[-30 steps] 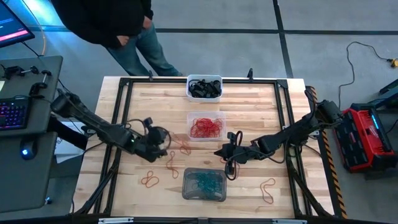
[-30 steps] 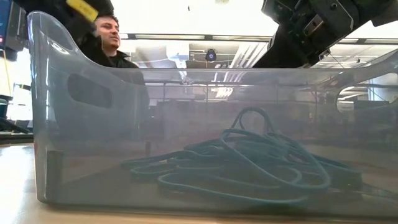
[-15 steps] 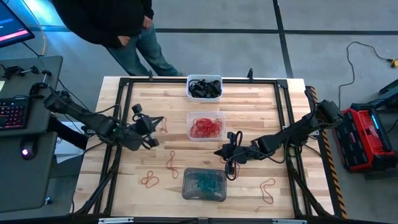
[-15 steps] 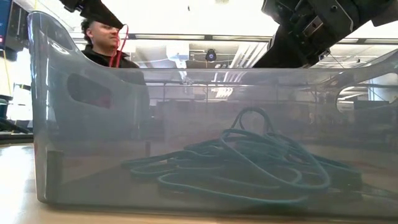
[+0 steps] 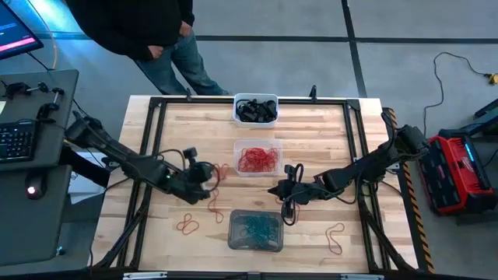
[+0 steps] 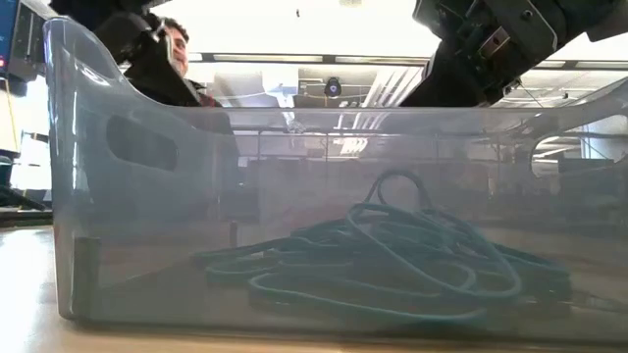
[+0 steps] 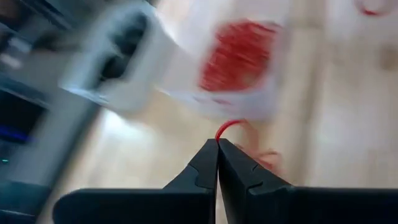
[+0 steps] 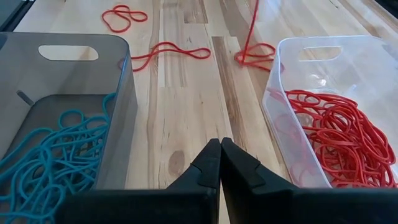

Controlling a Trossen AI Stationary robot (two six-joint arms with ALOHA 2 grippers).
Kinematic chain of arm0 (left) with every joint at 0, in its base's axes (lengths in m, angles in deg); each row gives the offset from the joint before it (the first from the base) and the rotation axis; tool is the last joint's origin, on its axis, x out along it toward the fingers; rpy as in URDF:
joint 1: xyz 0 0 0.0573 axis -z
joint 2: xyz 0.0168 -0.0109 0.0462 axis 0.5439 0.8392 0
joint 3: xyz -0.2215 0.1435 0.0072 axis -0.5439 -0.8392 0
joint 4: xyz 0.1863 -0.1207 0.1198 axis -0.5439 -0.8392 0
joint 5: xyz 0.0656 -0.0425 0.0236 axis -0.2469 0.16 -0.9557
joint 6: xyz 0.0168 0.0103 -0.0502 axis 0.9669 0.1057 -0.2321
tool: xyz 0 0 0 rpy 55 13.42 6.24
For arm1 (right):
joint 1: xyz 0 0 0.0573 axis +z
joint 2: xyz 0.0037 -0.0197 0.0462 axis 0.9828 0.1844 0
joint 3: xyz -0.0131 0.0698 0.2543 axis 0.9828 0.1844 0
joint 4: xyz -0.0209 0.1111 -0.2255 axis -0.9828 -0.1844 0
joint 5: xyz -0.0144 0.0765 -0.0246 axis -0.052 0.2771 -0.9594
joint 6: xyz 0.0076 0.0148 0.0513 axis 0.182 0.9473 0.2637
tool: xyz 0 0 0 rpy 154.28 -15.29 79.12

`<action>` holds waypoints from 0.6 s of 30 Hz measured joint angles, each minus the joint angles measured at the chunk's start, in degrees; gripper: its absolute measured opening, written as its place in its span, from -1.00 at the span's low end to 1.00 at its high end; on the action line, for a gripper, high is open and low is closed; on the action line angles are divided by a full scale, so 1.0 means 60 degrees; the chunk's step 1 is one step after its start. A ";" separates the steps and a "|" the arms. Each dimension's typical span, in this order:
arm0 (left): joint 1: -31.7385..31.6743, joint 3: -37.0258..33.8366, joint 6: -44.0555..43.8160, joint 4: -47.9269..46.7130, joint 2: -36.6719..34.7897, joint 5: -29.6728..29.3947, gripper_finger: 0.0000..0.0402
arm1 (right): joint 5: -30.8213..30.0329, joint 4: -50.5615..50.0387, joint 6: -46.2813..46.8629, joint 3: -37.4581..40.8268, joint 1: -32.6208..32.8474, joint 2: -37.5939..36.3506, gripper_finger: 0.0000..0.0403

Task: Sort rubber bands into baskets
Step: Put the red rubber band into the transparent bin

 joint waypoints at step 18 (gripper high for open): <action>-0.2225 -0.0004 -0.0140 0.0367 0.0967 0.1091 -1.00 | 0.0000 -0.0020 -0.0393 0.0000 0.0000 0.0000 -1.00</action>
